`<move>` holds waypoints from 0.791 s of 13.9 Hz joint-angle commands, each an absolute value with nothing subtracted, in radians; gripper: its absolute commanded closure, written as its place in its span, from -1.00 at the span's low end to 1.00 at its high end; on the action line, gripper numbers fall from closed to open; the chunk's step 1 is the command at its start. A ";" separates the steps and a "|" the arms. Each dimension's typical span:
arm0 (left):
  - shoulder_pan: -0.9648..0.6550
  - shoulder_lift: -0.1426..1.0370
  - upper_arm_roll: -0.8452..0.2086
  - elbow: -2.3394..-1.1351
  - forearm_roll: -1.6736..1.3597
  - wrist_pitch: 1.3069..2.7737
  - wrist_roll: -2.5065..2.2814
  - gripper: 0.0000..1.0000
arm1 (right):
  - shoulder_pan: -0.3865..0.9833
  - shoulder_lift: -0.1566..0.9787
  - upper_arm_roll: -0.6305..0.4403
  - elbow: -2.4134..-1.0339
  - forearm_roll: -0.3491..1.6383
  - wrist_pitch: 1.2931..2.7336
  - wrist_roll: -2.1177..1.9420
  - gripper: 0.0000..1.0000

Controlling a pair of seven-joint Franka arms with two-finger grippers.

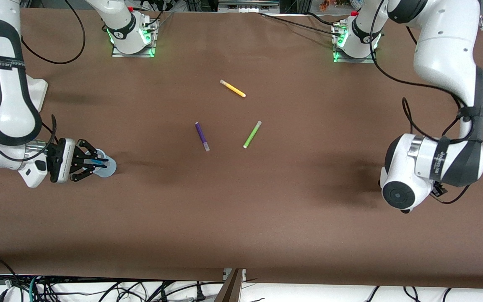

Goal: Place pink and blue markers in matching cups
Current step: 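Drop the pink marker into the pink cup while the right gripper drops blue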

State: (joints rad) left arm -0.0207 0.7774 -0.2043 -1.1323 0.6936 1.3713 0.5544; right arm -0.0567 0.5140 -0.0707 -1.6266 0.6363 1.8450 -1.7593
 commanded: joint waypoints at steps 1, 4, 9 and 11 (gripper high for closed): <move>-0.017 0.632 -0.204 -1.154 0.479 1.355 0.329 -1.00 | -0.101 0.525 -0.060 -1.632 0.684 1.806 -1.868 1.00; -0.028 0.551 -0.254 -1.181 0.385 1.342 0.102 -1.00 | -0.132 0.551 -0.060 -1.632 0.738 1.769 -1.954 1.00; 0.043 0.366 -0.256 -1.267 0.073 1.351 -0.026 -1.00 | -0.176 0.568 -0.060 -1.632 0.770 1.697 -2.022 1.00; 0.080 0.306 -0.256 -1.327 0.029 1.391 -0.026 -1.00 | -0.184 0.581 -0.060 -1.629 0.776 1.687 -2.040 0.80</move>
State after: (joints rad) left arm 0.0325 0.4088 -0.2521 -1.2028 0.0844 1.3373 -0.0159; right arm -0.1618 0.5725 -0.0705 -1.6268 0.7382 1.7097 -2.0061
